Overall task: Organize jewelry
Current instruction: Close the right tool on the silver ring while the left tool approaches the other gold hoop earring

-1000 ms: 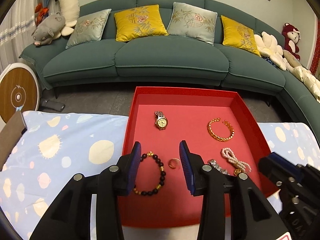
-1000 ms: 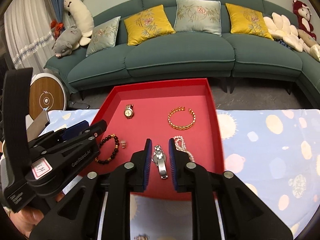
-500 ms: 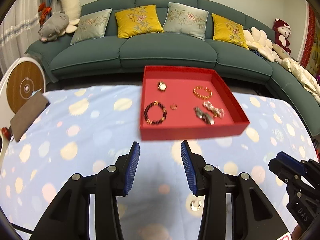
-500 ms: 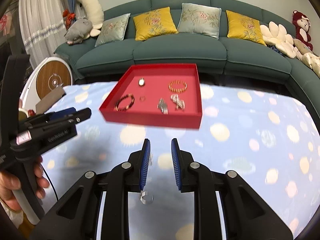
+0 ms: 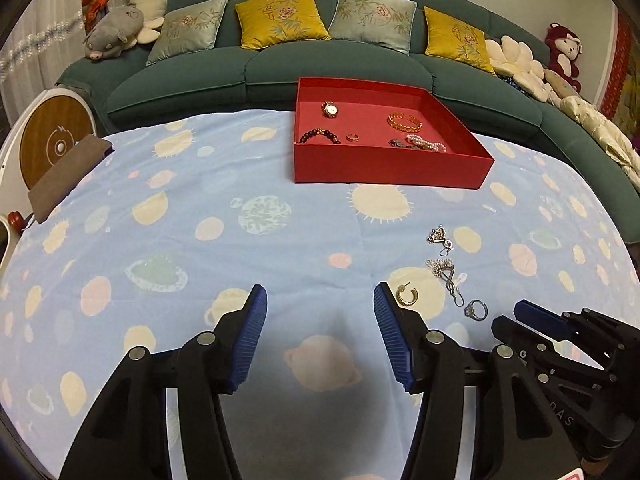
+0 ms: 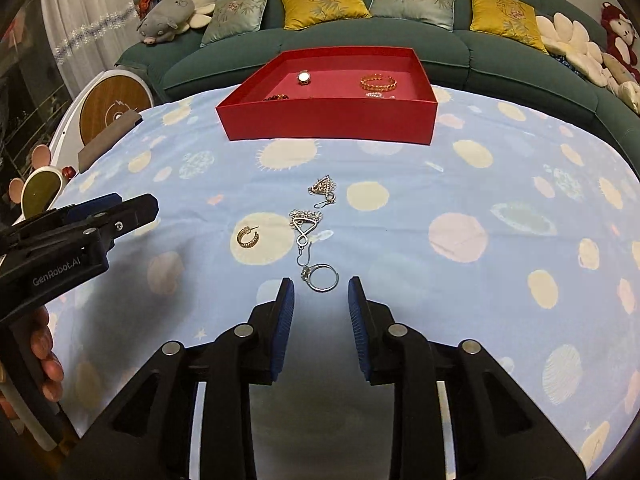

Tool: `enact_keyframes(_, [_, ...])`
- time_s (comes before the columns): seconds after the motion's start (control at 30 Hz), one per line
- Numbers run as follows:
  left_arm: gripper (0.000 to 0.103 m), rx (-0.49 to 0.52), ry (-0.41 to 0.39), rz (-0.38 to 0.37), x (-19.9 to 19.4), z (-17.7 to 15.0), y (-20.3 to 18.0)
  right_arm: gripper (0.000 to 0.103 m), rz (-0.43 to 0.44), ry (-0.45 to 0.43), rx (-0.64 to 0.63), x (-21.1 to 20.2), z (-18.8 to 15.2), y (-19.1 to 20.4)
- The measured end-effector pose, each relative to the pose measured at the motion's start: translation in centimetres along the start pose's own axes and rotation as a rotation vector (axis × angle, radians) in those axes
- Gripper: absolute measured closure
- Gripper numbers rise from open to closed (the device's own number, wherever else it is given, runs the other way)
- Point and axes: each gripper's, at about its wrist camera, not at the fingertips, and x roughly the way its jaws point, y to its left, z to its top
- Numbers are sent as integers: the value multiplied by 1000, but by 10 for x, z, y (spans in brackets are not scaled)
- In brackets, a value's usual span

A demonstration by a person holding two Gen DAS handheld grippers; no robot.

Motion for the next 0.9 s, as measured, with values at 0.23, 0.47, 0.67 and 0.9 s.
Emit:
enact_keyframes(0.23, [49, 5, 31, -14, 10, -4, 0, 72, -13, 17, -14, 19, 2, 6])
enact_keyframes(0.47, [49, 6, 50, -34, 15, -3, -4, 72, -21, 26, -20, 31, 3, 7])
enact_keyframes(0.67, [49, 16, 67, -52, 23, -5, -13, 79, -43, 21, -35, 31, 4, 7])
enact_keyframes(0.9, [49, -1, 110, -113, 38, -5, -23, 80, -51, 11, -18, 26, 3, 0])
